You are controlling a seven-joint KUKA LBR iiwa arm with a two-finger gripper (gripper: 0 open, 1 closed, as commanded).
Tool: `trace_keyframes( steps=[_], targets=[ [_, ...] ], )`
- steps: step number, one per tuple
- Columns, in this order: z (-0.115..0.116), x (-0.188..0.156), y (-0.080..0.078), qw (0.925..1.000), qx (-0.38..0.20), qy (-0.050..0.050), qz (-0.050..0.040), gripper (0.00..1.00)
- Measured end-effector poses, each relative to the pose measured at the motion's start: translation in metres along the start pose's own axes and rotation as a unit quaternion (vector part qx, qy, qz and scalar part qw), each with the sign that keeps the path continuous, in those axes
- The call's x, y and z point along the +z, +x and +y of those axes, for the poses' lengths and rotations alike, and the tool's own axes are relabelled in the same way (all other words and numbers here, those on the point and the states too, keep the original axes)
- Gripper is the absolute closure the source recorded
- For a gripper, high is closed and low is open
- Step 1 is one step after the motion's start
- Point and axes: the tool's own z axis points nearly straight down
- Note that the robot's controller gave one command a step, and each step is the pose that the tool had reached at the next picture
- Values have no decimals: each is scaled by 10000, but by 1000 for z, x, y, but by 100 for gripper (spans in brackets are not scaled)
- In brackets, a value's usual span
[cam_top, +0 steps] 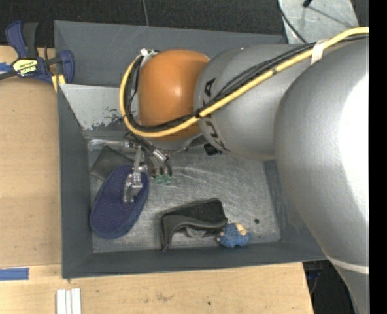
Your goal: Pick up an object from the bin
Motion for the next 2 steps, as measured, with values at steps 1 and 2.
trace_keyframes(
  steps=[1,2],
  targets=[
    [-36,75,-12,9666,2561,18,103,0],
    [-23,75,-1,9385,3451,76,30,0]
  ],
)
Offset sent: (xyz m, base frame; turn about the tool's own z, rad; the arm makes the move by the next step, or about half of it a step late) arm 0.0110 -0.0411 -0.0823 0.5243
